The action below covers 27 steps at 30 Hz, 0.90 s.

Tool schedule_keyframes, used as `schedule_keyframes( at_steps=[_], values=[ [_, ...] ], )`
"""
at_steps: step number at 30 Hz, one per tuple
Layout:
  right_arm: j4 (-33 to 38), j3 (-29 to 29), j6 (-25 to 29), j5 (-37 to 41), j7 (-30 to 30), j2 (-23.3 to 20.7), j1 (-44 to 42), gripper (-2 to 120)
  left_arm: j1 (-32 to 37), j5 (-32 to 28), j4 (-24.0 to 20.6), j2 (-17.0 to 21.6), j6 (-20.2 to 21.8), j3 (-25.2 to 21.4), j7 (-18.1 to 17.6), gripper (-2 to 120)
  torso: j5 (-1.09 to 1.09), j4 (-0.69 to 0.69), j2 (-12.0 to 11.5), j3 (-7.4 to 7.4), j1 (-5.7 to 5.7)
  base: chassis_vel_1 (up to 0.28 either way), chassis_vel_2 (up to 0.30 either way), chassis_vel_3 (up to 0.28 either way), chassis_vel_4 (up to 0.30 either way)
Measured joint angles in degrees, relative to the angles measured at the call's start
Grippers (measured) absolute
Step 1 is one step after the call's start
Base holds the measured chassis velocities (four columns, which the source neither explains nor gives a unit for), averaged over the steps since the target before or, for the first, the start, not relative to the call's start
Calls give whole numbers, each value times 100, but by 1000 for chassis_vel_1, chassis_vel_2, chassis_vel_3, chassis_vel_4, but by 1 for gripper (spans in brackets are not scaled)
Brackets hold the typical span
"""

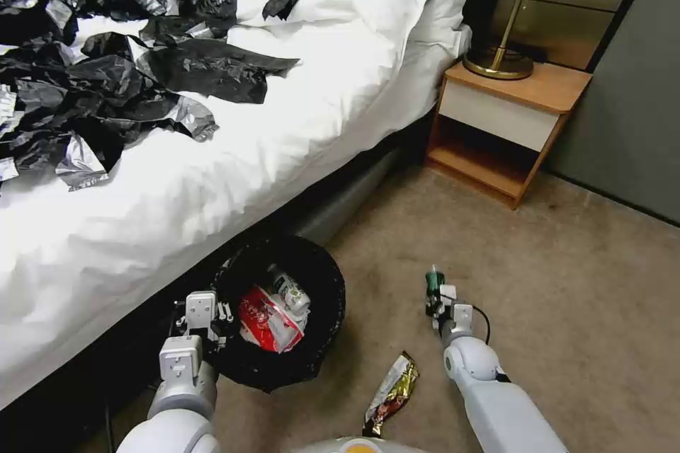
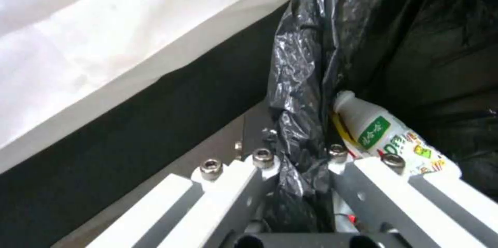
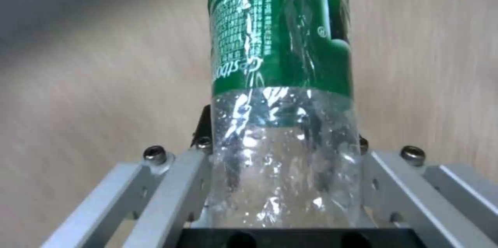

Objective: Pick up the trash bin, then pick up the garbage from the floor and place it into the trash bin.

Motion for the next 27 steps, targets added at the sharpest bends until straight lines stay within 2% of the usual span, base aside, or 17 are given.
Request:
schedule_keyframes(
  at_steps=[3, 4, 6, 7, 10, 11, 12, 14, 15, 17, 19, 23, 27],
  values=[
    [1168, -122, 698, -95, -350, -25, -463, 22, -1, 23, 0, 4, 0, 27, 1, 0, -1, -1, 0, 0, 0, 0, 0, 0, 0],
    [1168, -122, 698, -95, -350, -25, -463, 22, -1, 23, 0, 4, 0, 27, 1, 0, -1, -1, 0, 0, 0, 0, 0, 0, 0],
    [2303, -309, 1224, -106, -974, -79, -850, 22, -7, 56, 15, 5, 4, 65, 2, 0, -2, 0, 0, 0, 0, 0, 0, 0, 0],
    [2303, -309, 1224, -106, -974, -79, -850, 22, -7, 56, 15, 5, 4, 65, 2, 0, -2, 0, 0, 0, 0, 0, 0, 0, 0],
    [3231, -506, 1841, -69, -2513, -270, -1275, 22, -3, 52, 24, 13, 62, 110, 7, 0, -1, -1, 0, 0, 0, 0, 0, 0, 0],
    [3448, -559, 2009, 2, -3321, -380, -1415, 22, -2, 51, 28, 18, 77, 120, 8, 0, -1, 0, 0, -1, 0, 0, 0, 0, 0],
    [3448, -559, 2009, 2, -3321, -380, -1415, 22, -2, 51, 28, 18, 77, 120, 8, 0, -1, 0, 0, -1, 0, 0, 0, 0, 0],
    [3653, -690, 2143, 52, -4410, -613, -1588, 22, -9, 56, 43, 23, 92, 144, 10, 0, -1, -1, 0, -1, 0, 0, 0, 0, 0],
    [3653, -690, 2143, 52, -4410, -613, -1588, 22, -9, 56, 43, 23, 92, 144, 10, 0, -1, -1, 0, -1, 0, 0, 0, 0, 0],
    [3668, -945, 2173, -33, -4798, -846, -1639, 22, -18, 83, 61, 16, 94, 175, 9, 0, -1, -1, 0, -1, 0, 0, 0, 0, 0],
    [3594, -1097, 2174, -112, -4801, -937, -1610, 22, -16, 107, 65, 7, 95, 202, 7, 0, -1, -1, 0, -1, 0, 0, 0, 0, 0],
    [3143, -1629, 2027, -291, -4453, -978, -1270, 22, 39, 167, 63, -38, 97, 315, 4, 0, 0, 0, 0, 0, 0, 0, 0, 0, 0],
    [2882, -1835, 1874, -301, -4296, -890, -1005, 22, 81, 214, 62, -59, 95, 355, 4, 0, -1, 1, 0, 0, 0, 0, 0, 0, 0]
  ],
)
